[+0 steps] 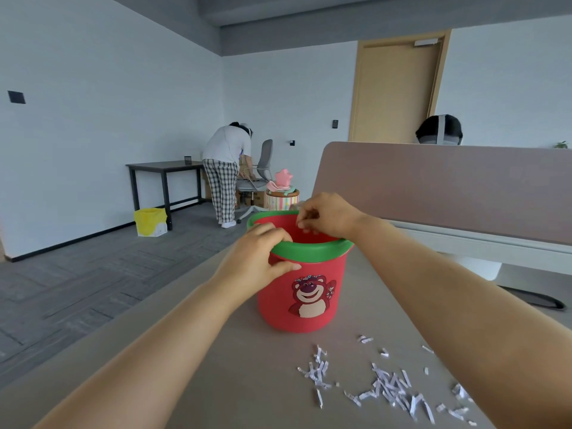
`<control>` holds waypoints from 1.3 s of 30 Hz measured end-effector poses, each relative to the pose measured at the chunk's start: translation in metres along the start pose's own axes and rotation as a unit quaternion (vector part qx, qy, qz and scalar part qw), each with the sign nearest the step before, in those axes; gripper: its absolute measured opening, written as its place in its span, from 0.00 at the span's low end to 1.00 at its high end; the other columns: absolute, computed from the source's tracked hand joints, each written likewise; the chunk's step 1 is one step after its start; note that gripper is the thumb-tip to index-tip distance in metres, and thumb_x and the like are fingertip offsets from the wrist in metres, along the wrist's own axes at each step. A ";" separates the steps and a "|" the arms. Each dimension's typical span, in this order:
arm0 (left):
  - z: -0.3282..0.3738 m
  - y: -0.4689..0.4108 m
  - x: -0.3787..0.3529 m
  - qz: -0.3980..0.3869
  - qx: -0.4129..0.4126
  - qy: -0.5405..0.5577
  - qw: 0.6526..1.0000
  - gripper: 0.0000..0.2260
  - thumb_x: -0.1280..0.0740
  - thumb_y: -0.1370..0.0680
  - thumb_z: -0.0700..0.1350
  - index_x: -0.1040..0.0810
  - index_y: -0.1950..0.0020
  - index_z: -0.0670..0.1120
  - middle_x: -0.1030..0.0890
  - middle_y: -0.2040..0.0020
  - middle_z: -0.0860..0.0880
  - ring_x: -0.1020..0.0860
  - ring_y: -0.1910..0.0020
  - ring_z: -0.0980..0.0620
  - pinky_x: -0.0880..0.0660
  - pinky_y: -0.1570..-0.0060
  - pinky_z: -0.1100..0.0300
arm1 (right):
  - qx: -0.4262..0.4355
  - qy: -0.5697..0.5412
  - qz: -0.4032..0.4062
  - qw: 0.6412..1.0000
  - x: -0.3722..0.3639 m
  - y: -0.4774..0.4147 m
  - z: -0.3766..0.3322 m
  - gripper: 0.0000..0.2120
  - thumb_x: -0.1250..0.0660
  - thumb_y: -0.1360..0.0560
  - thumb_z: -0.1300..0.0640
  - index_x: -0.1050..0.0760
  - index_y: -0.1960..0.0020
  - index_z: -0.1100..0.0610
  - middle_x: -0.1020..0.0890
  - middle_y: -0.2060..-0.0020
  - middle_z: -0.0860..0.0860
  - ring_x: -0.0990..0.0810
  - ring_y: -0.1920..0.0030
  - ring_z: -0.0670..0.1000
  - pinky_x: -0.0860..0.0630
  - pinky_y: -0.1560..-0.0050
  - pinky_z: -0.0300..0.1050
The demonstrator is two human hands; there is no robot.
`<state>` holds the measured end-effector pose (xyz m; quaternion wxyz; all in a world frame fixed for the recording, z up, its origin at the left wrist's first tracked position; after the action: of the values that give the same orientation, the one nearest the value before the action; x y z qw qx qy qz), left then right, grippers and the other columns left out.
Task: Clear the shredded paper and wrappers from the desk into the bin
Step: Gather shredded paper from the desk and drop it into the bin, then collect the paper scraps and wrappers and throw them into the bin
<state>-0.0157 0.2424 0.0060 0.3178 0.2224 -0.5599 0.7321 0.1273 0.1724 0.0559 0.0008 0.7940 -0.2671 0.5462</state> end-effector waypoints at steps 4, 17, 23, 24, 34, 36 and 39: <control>0.001 0.000 0.000 -0.001 0.002 -0.002 1.000 0.14 0.26 0.33 0.49 0.22 0.52 0.44 0.26 0.55 0.54 0.29 0.53 0.55 0.35 0.57 0.66 | 0.015 0.010 0.004 1.000 0.002 0.005 -0.003 0.11 0.35 0.28 0.66 0.21 0.47 0.59 0.17 0.51 0.55 0.20 0.51 0.49 0.27 0.44 0.39; 0.005 0.003 0.002 -0.024 0.045 -0.018 0.999 0.20 0.26 0.33 0.49 0.24 0.44 0.46 0.26 0.44 0.50 0.30 0.41 0.52 0.32 0.38 0.54 | 0.042 0.041 0.150 0.987 0.020 0.048 -0.004 0.10 0.37 0.24 0.55 0.19 0.56 0.59 0.15 0.55 0.55 0.21 0.60 0.51 0.24 0.52 0.43; 0.041 0.042 -0.008 0.104 -0.042 -0.097 0.989 0.21 0.37 0.31 0.55 0.29 0.41 0.46 0.26 0.40 0.44 0.34 0.37 0.47 0.34 0.35 0.51 | 0.048 0.033 0.240 0.969 0.020 0.113 0.021 0.13 0.37 0.25 0.61 0.25 0.41 0.60 0.20 0.43 0.57 0.25 0.41 0.59 0.34 0.40 0.45; 0.048 0.052 -0.016 0.088 -0.071 -0.082 0.990 0.19 0.39 0.30 0.55 0.30 0.42 0.48 0.25 0.41 0.45 0.32 0.40 0.49 0.31 0.38 0.50 | 0.035 0.034 0.245 0.968 0.015 0.127 0.034 0.13 0.36 0.26 0.62 0.25 0.42 0.61 0.20 0.44 0.58 0.25 0.41 0.59 0.35 0.41 0.43; 0.069 0.122 -0.106 -0.456 0.042 -0.103 0.883 0.42 0.46 0.27 0.68 0.63 0.25 0.46 0.62 0.23 0.46 0.63 0.24 0.51 0.60 0.25 0.51 | -0.090 0.174 -0.176 0.965 -0.089 0.244 0.107 0.26 0.53 0.21 0.44 0.56 0.26 0.47 0.54 0.24 0.47 0.57 0.24 0.49 0.60 0.24 0.51; 0.081 0.124 -0.102 -0.464 0.036 -0.045 0.884 0.42 0.43 0.27 0.66 0.62 0.25 0.48 0.60 0.23 0.49 0.59 0.24 0.54 0.57 0.24 0.56 | -0.055 0.118 -0.179 0.975 -0.085 0.253 0.098 0.25 0.49 0.20 0.49 0.50 0.26 0.52 0.49 0.25 0.47 0.54 0.24 0.47 0.59 0.26 0.39; 0.092 0.123 -0.099 -0.452 0.029 -0.002 0.892 0.43 0.40 0.28 0.65 0.63 0.25 0.49 0.61 0.23 0.53 0.58 0.24 0.57 0.55 0.27 0.60 | -0.074 -0.020 -0.103 0.992 -0.061 0.262 0.094 0.16 0.42 0.22 0.57 0.30 0.35 0.56 0.26 0.35 0.49 0.28 0.37 0.43 0.36 0.34 0.31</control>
<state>-0.0376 0.1119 -0.1200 0.6064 0.4620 -0.3781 0.5251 0.0814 -0.0538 -0.1108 0.1106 0.8259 -0.2236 0.5057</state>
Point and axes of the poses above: each hand's wrist, its own y-axis away from the middle knuckle, its own x-axis out of the back of the hand, z = x × y, the point moved 3 cm from there along -y, towards the middle knuckle
